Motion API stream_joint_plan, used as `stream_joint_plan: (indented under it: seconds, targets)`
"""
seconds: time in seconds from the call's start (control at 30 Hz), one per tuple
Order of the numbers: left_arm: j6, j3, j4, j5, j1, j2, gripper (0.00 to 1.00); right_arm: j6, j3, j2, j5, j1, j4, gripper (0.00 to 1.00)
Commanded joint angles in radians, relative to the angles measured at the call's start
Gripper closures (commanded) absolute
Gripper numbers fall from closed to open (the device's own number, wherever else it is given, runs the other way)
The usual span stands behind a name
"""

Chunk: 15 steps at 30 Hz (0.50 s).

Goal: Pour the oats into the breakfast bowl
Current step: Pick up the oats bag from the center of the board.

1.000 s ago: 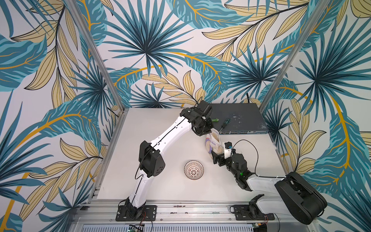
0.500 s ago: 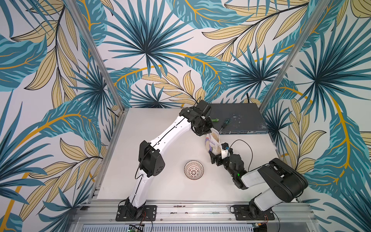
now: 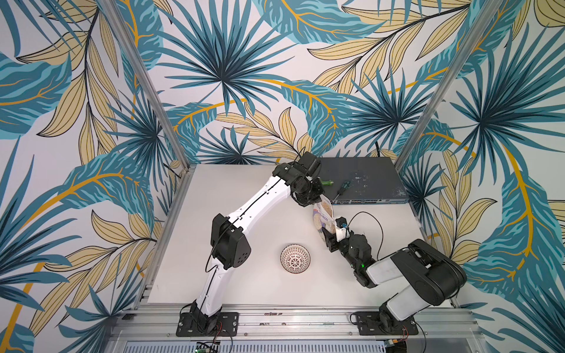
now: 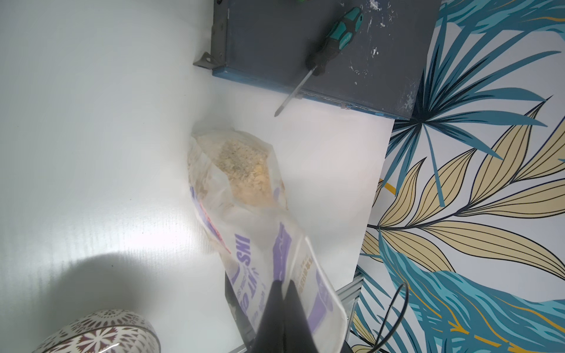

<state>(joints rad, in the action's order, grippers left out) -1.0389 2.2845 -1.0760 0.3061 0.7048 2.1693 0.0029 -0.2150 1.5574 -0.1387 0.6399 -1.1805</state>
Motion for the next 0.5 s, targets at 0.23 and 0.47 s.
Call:
stream_joint_plan:
  seconds: [0.23,0.47]
  targets:
    - [0.030,0.047,-0.006,0.016,-0.025,-0.107,1.00,-0.065,-0.060,-0.326,0.017,0.001,0.345,1.00]
    - [0.084,0.019,-0.059,0.048,-0.030,-0.162,1.00,-0.086,-0.196,-0.395,0.059,0.003,0.577,1.00]
